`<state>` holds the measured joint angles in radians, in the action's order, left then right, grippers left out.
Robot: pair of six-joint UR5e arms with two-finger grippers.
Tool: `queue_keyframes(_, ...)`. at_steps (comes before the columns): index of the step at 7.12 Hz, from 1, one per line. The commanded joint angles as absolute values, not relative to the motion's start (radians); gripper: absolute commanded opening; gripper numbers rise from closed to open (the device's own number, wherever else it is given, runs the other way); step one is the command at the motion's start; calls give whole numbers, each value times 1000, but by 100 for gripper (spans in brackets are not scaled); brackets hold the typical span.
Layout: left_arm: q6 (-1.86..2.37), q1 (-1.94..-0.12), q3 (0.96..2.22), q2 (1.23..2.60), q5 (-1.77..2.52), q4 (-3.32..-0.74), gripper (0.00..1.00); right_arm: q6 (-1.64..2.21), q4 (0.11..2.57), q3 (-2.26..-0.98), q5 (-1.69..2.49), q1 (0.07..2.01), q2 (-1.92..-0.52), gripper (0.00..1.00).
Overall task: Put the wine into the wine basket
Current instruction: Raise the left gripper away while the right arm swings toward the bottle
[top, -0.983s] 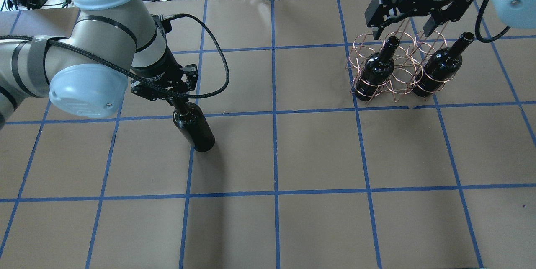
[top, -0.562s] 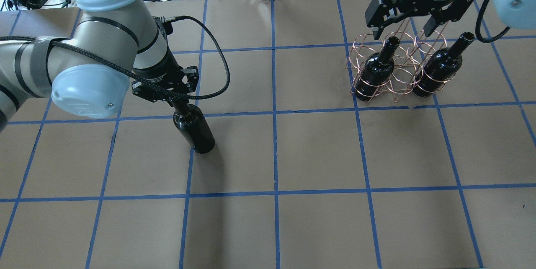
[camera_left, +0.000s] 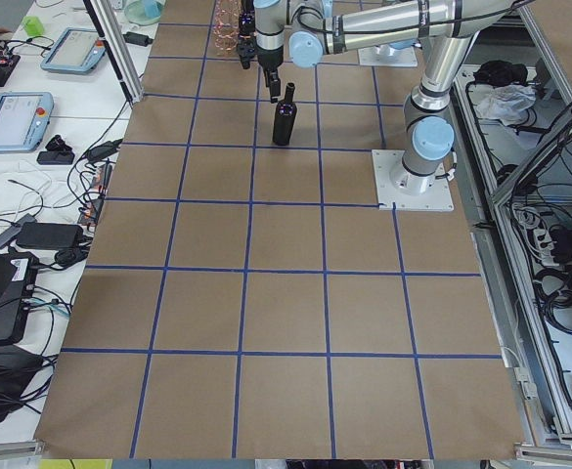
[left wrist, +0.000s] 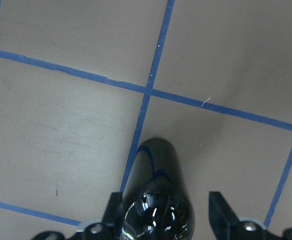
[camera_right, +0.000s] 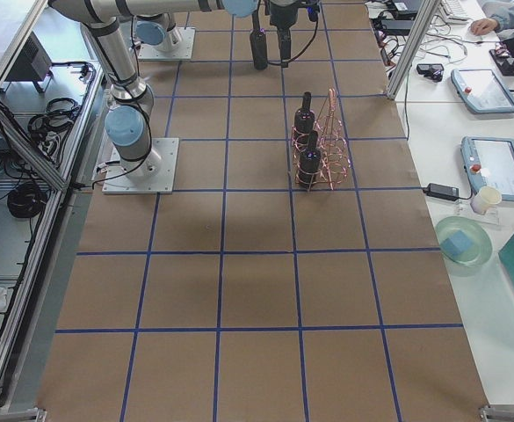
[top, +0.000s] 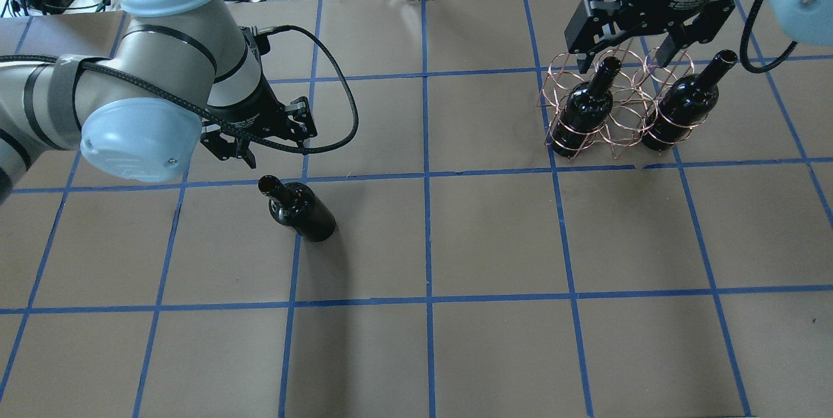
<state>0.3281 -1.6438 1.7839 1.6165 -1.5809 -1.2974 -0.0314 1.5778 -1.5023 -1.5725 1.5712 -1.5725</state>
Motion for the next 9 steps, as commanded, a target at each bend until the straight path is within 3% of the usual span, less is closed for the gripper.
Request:
queue_keyframes(1,327,-1628,1682,1602,-1568,-1378,100,-40,1566,-1505,-1575,1566,-1565,100)
queue_keyframes(4,260,-1590,1461,1598,-1585,-1529,100,141,1582,-1493,-1560,1629,-1562,100)
queue_keyframes(8,-82,-1402,1425,1580,-1584,-1578,100,660,1714,-1471,-1577,1943,-1439,100)
queue_keyframes(9,-142,-1346,1427,1577,-1579,-1591,100,810,1726,-1398,-1585,2009,-1366,100)
